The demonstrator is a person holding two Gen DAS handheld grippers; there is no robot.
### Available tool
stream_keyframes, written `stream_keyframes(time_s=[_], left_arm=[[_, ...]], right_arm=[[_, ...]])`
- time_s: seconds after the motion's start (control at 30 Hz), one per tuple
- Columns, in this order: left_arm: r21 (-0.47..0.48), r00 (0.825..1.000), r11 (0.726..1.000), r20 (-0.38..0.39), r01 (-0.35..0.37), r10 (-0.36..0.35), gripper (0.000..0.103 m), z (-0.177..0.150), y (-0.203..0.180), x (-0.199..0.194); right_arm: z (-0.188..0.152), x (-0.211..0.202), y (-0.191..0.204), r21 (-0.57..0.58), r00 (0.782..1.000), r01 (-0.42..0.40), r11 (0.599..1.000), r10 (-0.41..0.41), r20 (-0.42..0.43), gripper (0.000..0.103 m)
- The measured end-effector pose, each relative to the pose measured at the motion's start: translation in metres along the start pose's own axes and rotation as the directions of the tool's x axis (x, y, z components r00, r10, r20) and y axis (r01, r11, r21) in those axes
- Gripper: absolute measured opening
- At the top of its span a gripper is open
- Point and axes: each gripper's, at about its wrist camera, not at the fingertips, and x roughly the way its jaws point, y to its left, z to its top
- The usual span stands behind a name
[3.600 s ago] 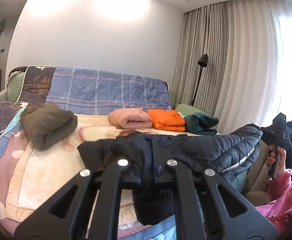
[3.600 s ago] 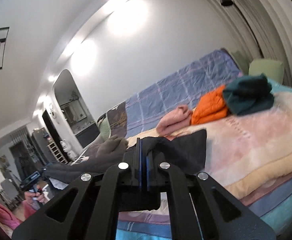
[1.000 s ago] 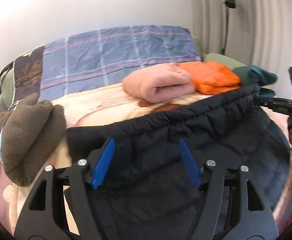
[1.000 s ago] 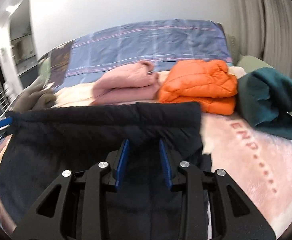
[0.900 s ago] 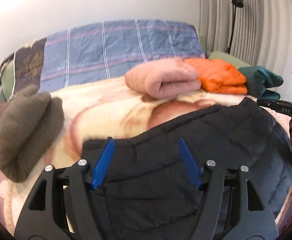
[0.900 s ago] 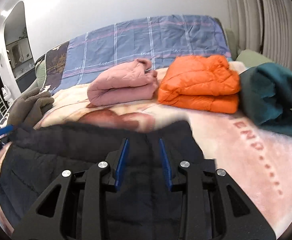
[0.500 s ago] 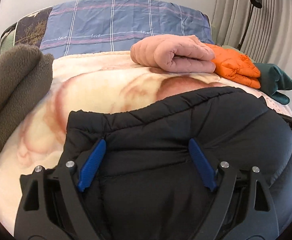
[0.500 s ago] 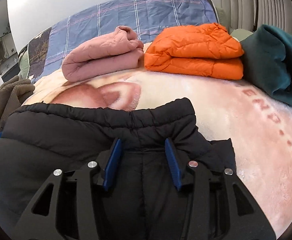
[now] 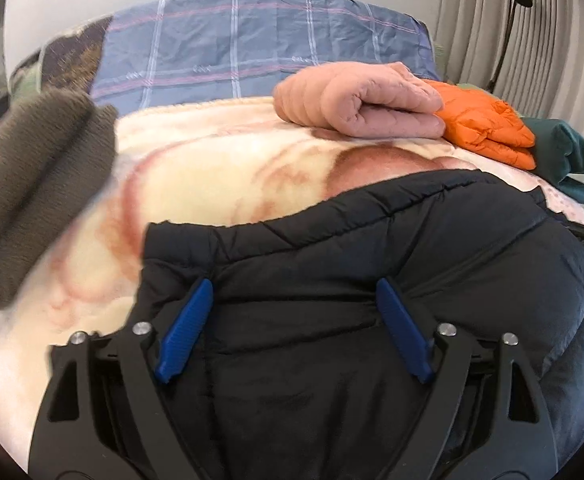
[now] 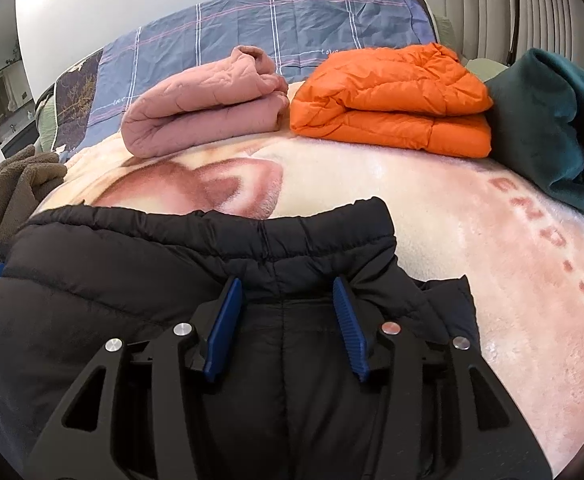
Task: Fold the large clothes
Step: 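Lower the jacket hem and open both tools on the folded jacket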
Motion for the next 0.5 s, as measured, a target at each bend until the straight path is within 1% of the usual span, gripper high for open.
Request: stream_keyframes(time_s=[0.03, 0.07, 0.1, 0.13, 0.17, 0.23, 0.3, 0.37, 0.4, 0.47, 0.5], left_arm=[[0.001, 1.000, 1.000, 0.002, -0.014, 0.014, 0.071, 0.002, -0.002, -0.006], [-0.002, 1.000, 1.000, 0.006, -0.004, 0.004, 0.057, 0.004, -0.003, -0.014], [-0.011, 0.999, 0.999, 0.020, 0.039, -0.039, 0.050, 0.007, -0.006, -0.026], [-0.015, 0.997, 0.997, 0.040, 0.072, -0.072, 0.049, 0.010, -0.010, -0.036], [-0.011, 0.994, 0.996, 0.064, 0.090, -0.089, 0.049, 0.015, -0.015, -0.046], [0.019, 0.988, 0.994, 0.117, 0.104, -0.105, 0.049, 0.028, -0.035, -0.063], [0.038, 0.984, 0.993, 0.135, 0.108, -0.112, 0.049, 0.039, -0.051, -0.064], [0.024, 0.983, 0.991, 0.131, 0.130, -0.132, 0.049, 0.049, -0.064, -0.056], [0.000, 0.983, 0.990, 0.118, 0.140, -0.139, 0.049, 0.052, -0.069, -0.047], [-0.028, 0.990, 0.993, 0.082, 0.114, -0.112, 0.049, 0.052, -0.075, -0.026], [-0.030, 0.997, 0.998, 0.040, 0.060, -0.059, 0.052, 0.046, -0.077, -0.006]], right_arm=[[0.002, -0.007, 0.003, -0.001, 1.000, 0.020, 1.000, -0.020, 0.013, 0.056], [0.003, -0.015, 0.005, 0.003, 0.999, 0.027, 1.000, -0.027, 0.030, 0.061], [0.005, -0.023, 0.008, 0.008, 0.998, 0.022, 1.000, -0.023, 0.050, 0.063], [0.008, -0.033, 0.013, 0.011, 0.997, 0.005, 1.000, -0.006, 0.080, 0.063], [0.012, -0.040, 0.019, 0.010, 0.995, -0.012, 1.000, 0.011, 0.098, 0.064], [0.021, -0.050, 0.039, -0.016, 0.992, -0.046, 0.999, 0.047, 0.116, 0.064], [0.029, -0.050, 0.059, -0.045, 0.992, -0.051, 0.998, 0.056, 0.111, 0.065], [0.035, -0.041, 0.073, -0.039, 0.992, -0.072, 0.997, 0.075, 0.097, 0.065], [0.036, -0.035, 0.076, -0.025, 0.993, -0.084, 0.996, 0.086, 0.086, 0.065], [0.033, -0.012, 0.081, 0.011, 0.995, -0.098, 0.995, 0.097, 0.036, 0.065], [0.025, 0.006, 0.083, 0.016, 0.996, -0.092, 0.996, 0.092, -0.004, 0.066]])
